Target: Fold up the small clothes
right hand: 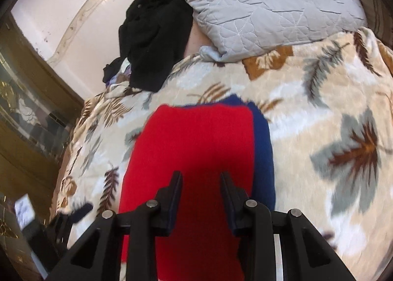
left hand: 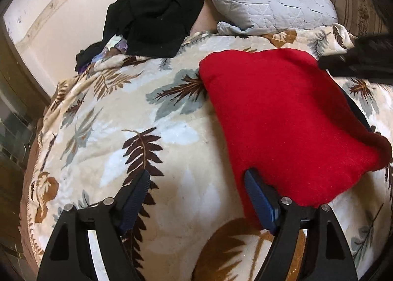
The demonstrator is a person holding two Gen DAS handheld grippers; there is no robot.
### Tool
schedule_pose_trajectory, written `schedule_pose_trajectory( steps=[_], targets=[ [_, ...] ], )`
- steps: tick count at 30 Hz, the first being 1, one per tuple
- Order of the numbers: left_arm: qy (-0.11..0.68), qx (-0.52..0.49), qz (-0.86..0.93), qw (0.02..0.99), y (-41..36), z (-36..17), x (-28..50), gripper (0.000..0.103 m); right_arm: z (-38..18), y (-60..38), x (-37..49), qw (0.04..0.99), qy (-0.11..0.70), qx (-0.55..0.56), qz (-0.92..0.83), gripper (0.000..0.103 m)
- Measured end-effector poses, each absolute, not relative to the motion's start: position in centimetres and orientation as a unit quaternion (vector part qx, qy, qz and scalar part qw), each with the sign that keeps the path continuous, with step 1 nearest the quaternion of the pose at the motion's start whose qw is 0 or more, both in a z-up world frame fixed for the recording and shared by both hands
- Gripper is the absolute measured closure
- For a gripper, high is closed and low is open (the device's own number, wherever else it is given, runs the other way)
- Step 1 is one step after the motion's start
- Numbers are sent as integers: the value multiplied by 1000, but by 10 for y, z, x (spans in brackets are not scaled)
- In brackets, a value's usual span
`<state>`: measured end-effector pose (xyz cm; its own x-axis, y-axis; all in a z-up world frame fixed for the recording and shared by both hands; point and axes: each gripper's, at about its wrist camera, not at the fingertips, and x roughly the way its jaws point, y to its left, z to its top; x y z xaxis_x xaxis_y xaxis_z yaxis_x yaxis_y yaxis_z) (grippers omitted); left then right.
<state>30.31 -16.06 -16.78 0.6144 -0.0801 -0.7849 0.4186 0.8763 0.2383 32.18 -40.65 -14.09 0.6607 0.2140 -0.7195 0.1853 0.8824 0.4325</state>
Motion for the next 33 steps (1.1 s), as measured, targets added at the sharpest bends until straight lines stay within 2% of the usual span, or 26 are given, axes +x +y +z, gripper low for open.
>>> schedule_pose_trajectory(
  steps=[7,10,11,12,13,14,17,22,24,27,30,31,33],
  targets=[
    [413,202,-145,876,-159,-171,303,21,-171,-430,377,864,440,245,-13,68],
    [412,201,-147,876,-158,-167,303,21,-158,-436,381,868,428,250,-9,68],
    [412,198,-148,877,-158,-165,304,21,-153,-437,380,874,418,250,-6,64],
    [407,187,-152,881,-156,-160,304,21,-150,-439,379,878,408,249,-7,39],
    [400,175,-155,886,-154,-155,304,21,-147,-441,377,883,398,248,-15,25],
    [393,161,-160,891,-152,-150,303,21,-145,-443,375,888,387,248,-25,17],
    [377,128,-182,899,-150,-138,302,21,-146,-449,373,887,375,267,-25,19],
    [383,154,-188,891,-167,-152,300,21,-167,-438,382,865,430,259,-16,22],
    [391,149,-192,888,-166,-153,303,20,-184,-432,387,846,466,257,-4,46],
    [405,116,-199,885,-156,-148,311,20,-180,-431,380,850,460,257,-1,52],
    [399,106,-187,891,-147,-142,319,20,-172,-441,363,845,445,296,21,50],
    [402,100,-183,891,-145,-142,324,20,-171,-448,353,839,440,319,29,45],
    [417,79,-177,888,-140,-144,337,20,-171,-458,339,832,434,344,27,28]
  ],
)
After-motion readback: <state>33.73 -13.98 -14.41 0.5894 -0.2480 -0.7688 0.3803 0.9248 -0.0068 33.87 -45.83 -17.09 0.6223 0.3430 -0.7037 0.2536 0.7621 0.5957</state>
